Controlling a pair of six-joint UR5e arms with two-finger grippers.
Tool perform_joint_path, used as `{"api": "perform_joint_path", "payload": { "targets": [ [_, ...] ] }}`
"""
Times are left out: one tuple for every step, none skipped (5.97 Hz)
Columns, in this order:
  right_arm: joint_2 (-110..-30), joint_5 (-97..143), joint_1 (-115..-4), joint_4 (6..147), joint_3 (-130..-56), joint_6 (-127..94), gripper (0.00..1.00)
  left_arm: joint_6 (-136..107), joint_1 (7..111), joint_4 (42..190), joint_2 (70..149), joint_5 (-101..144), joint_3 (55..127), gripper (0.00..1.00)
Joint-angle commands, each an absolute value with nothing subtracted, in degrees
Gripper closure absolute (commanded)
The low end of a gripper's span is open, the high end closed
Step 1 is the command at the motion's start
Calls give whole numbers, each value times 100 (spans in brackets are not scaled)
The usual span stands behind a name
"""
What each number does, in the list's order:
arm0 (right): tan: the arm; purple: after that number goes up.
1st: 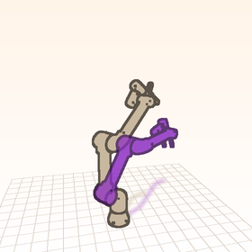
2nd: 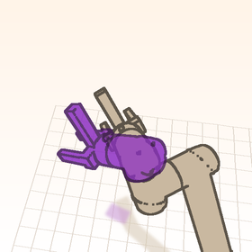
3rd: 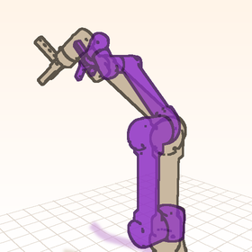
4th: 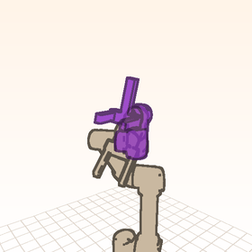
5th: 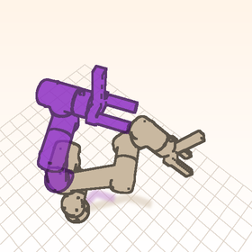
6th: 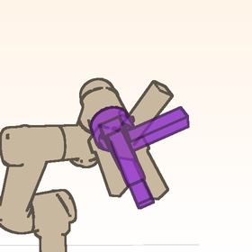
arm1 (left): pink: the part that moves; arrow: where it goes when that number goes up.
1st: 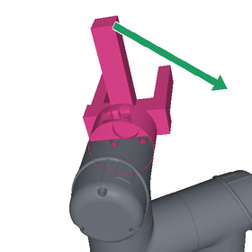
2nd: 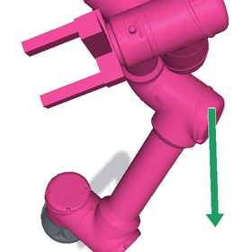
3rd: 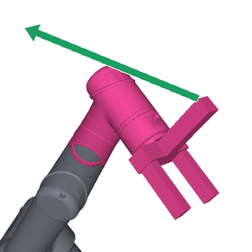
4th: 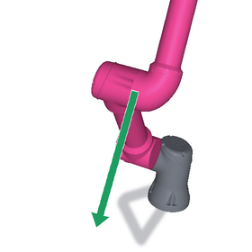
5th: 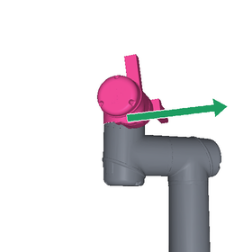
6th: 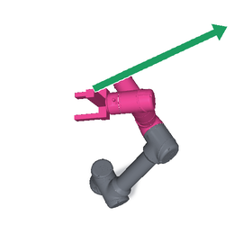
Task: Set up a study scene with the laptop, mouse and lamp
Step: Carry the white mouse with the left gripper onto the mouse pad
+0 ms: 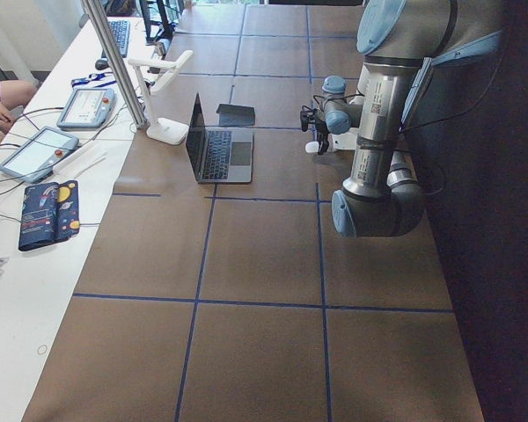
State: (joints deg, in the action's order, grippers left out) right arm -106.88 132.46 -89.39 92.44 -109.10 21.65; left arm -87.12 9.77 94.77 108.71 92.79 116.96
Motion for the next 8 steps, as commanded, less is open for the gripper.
{"api": "perform_joint_path", "payload": {
  "targets": [
    [-10688, 13254, -8938, 9237, -10881, 2171, 0, -8070, 1762, 9274, 11466, 9543, 11576, 91],
    [-10688, 13254, -8938, 9237, -10881, 2171, 0, -7999, 2010, 9272, 12105, 9806, 11027, 91],
    [-10688, 13254, -8938, 9237, -10881, 2171, 0, -7989, 2126, 9342, 12503, 9809, 10552, 91],
    [-10688, 13254, -8938, 9237, -10881, 2171, 0, -7981, 2327, 9351, 13064, 9809, 9999, 91],
    [-10688, 13254, -8938, 9237, -10872, 2171, 0, -7867, 2468, 9395, 13548, 9809, 9384, 91],
    [-10688, 13254, -8938, 9237, -10872, 2171, 0, -7866, 2565, 10022, 13996, 9809, 8482, 91],
    [-10688, 13254, -8938, 9237, -10872, 2171, 0, -7892, 2697, 10777, 14706, 9809, 7159, 91],
    [-10688, 13254, -8938, 9237, -10872, 2171, 0, -7910, 2794, 11054, 15322, 9809, 6267, 91]
  ]
}}
